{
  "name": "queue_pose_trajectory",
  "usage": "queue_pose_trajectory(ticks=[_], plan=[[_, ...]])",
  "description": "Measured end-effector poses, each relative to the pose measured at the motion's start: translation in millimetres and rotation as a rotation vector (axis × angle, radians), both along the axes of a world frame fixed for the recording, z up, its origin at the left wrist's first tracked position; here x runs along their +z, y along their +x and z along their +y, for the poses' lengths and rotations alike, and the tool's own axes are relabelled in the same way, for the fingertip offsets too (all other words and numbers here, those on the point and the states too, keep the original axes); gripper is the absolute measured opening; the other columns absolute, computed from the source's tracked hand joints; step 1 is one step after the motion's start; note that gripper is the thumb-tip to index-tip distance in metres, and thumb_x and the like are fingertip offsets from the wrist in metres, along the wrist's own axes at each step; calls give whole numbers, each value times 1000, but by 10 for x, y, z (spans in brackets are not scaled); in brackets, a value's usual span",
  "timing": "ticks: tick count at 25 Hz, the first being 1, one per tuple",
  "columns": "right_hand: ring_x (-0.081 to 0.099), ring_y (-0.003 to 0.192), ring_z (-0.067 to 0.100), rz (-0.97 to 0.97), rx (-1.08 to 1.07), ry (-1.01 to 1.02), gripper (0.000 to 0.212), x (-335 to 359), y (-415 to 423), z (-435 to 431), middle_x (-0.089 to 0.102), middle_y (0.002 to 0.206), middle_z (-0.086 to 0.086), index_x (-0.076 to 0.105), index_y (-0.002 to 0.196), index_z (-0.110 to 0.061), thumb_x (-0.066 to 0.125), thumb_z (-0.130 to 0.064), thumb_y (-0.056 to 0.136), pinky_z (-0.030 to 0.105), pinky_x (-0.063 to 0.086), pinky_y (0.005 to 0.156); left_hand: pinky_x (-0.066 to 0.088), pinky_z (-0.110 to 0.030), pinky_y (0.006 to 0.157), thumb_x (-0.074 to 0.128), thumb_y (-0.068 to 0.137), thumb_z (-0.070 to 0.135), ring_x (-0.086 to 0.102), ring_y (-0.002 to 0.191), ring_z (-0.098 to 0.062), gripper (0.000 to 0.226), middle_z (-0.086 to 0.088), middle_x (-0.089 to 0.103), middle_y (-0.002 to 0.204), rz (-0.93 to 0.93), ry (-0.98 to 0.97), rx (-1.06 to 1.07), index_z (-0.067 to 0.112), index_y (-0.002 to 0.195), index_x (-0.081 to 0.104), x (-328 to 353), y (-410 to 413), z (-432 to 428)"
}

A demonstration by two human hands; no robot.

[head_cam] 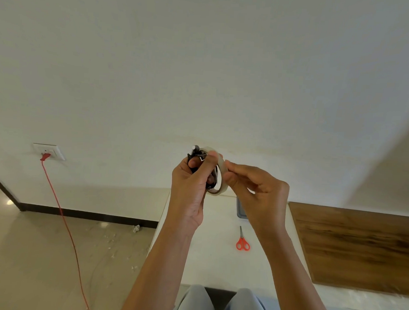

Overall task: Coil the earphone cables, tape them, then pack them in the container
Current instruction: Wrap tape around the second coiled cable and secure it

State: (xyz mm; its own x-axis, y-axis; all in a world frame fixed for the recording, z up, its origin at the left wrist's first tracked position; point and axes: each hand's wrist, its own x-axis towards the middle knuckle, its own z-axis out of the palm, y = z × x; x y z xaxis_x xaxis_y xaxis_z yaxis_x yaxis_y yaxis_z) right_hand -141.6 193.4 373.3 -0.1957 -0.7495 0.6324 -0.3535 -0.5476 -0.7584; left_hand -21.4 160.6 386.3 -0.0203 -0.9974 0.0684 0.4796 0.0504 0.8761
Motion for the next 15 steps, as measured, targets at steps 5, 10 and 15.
queue_pose_trajectory(ticks=[5,10,15], plan=[[69,75,12,449,-206,-345,7,-38,-68,-58,75,82,4,76,85,-2,72,-1,78,15,53,67,40,-22,59,68,87,17,40,54,-11,44,2,49,65,-55,38,52,28,47,55,-19,-18,-6],[69,63,21,630,-261,-464,6,-130,-123,-144,73,72,7,73,76,1,71,0,81,30,55,54,42,-18,56,70,86,16,40,54,-10,44,5,45,63,-78,57,55,29,48,53,-57,-21,-20],[60,55,22,672,-282,-470,13,-192,-129,-216,65,65,7,69,71,0,68,-1,84,33,51,49,41,-21,59,71,85,16,39,56,-11,33,3,42,66,-115,71,70,21,65,45,-92,-37,-14]])
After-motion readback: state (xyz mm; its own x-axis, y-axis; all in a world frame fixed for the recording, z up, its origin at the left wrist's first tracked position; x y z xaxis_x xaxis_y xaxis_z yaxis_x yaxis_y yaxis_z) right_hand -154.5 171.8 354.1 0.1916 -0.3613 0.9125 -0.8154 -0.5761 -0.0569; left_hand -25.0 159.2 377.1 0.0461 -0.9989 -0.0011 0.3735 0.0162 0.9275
